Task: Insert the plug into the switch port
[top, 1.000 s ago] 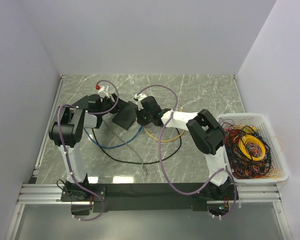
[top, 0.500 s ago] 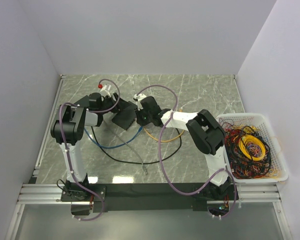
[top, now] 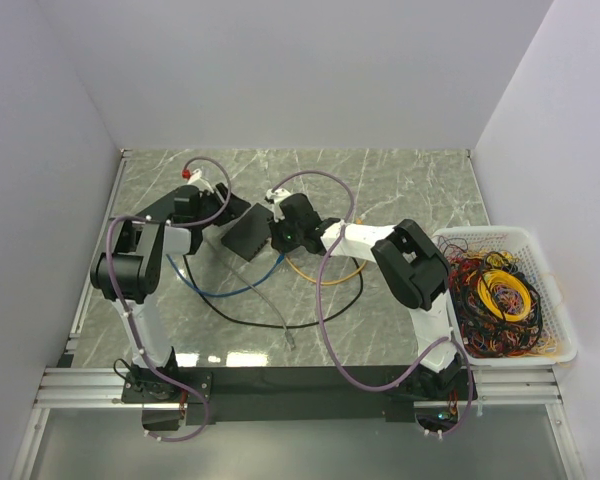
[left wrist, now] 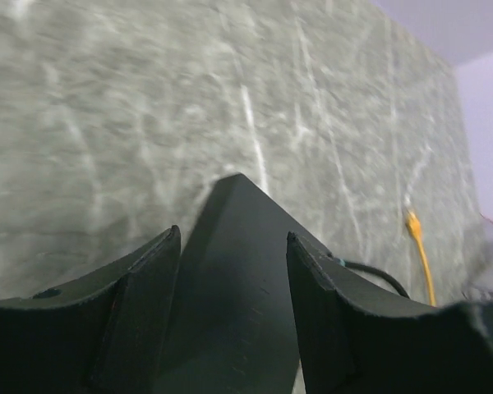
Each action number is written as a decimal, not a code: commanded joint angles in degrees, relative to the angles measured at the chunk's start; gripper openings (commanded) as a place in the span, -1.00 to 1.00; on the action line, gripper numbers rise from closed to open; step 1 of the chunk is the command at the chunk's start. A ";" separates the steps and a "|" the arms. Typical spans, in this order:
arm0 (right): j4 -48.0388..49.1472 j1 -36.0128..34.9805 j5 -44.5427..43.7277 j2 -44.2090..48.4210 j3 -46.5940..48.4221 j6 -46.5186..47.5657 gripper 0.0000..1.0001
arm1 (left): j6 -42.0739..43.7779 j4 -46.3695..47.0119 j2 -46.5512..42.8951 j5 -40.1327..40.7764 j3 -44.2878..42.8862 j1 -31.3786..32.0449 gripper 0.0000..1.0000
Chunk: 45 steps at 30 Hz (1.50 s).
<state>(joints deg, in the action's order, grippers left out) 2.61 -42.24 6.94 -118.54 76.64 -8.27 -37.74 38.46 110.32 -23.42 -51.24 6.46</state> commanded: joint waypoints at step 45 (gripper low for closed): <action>3.01 -1.09 2.11 -3.45 6.42 -1.74 -1.00 | -0.32 -0.05 11.58 -16.48 -8.08 0.75 0.05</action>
<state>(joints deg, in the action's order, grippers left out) 1.21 -42.61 8.34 -121.95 80.75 -9.15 -38.17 39.62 120.75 -33.69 -58.52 5.63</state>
